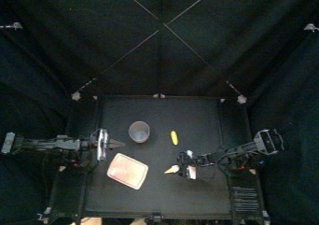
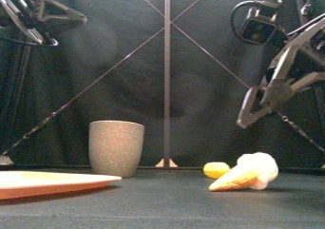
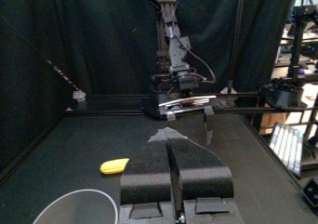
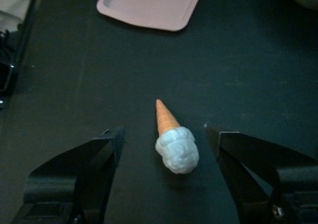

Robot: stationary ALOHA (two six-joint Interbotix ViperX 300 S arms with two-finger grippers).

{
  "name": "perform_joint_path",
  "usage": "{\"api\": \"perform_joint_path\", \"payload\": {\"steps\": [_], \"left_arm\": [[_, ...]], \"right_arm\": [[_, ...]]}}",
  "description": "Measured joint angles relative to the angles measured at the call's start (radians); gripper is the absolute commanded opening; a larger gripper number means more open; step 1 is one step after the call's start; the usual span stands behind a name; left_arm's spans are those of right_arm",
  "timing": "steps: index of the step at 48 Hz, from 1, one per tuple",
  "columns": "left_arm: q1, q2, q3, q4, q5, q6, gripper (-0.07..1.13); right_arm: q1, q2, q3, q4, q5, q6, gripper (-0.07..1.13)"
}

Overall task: Pick the ice cream then place it in the grey bowl
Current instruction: Pick the ice cream

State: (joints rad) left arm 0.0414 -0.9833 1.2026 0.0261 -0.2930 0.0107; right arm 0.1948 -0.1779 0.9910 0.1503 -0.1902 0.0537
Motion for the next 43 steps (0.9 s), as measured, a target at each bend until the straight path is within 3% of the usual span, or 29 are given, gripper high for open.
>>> {"api": "perform_joint_path", "payload": {"steps": [29,43], "left_arm": [[-0.002,-0.003,0.003,0.002,0.005,0.000,-0.03],[-0.002,-0.005,0.002,0.000,0.005,0.000,-0.03]], "right_arm": [[0.008,0.201,-0.078,0.028,0.032,0.000,0.98],[0.008,0.204,-0.078,0.044,0.035,0.000,0.70]]}}
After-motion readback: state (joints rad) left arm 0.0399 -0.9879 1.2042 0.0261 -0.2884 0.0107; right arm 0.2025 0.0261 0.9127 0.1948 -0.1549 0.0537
